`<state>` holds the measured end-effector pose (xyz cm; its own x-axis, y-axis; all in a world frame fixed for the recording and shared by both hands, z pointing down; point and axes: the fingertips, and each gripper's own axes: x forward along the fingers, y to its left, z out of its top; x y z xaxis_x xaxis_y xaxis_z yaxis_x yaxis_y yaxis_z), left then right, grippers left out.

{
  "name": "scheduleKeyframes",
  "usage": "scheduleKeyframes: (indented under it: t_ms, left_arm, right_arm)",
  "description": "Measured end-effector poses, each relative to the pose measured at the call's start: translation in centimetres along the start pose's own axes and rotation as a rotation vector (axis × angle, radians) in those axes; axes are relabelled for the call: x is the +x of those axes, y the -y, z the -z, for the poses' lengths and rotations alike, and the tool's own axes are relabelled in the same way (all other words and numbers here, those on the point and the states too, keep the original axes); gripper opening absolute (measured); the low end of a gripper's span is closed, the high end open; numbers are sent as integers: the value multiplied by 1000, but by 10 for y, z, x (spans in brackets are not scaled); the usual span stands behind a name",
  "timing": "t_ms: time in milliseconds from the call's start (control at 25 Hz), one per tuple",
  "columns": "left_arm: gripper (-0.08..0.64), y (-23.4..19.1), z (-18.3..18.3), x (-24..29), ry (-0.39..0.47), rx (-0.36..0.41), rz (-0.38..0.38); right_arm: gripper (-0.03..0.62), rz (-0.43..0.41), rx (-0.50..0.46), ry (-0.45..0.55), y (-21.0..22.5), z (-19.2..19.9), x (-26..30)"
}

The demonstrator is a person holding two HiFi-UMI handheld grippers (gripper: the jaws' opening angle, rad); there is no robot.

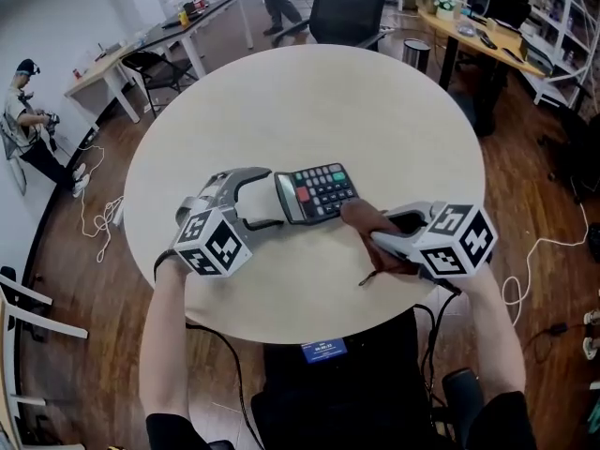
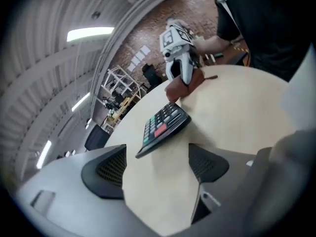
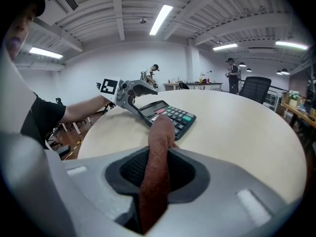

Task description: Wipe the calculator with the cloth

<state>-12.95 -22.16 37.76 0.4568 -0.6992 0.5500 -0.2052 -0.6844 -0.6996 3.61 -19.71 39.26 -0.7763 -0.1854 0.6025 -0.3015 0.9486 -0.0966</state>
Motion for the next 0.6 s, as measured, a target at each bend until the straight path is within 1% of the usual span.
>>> scheduleKeyframes:
  t_ms: [40,120,160,200,280,320,360,400,440,480,520,600]
  left_arm:
    - [407,-1,-4,3,-9,72,-3]
    - [406,0,-12,10,-25,192,22]
    - [375,3,-16,14,-33,241,43]
    - [368,5,-18,18,-41,281,62]
    - [360,8,-22,24,-54,332,90]
    - [349,11,-23,27,-59,348,103]
    - [313,14,-24,30,-65,360,118]
    - [257,18,-24,33,-71,369,133]
    - [186,21,-24,36,-75,373,142]
    - [147,23,-24,37,-74,368,144]
    - [143,24,-25,37,-65,350,139]
    - [142,22,-28,36,-32,280,117]
  right_arm:
    - [98,1,3,2,1,0,-1]
    - [100,3,10,7,3,2,-2]
    - [100,3,15,11,4,3,-3]
    - [98,4,20,15,4,4,-4]
    - [100,4,27,23,5,6,-6]
    - [100,5,29,26,5,7,-7]
    - [100,6,31,29,5,8,-8]
    - [100,6,33,33,6,9,-9]
    - [100,5,36,38,6,8,-10]
    - [100,4,39,43,7,8,-11]
    - [100,4,41,50,7,7,-12]
    - [100,9,49,69,9,5,-15]
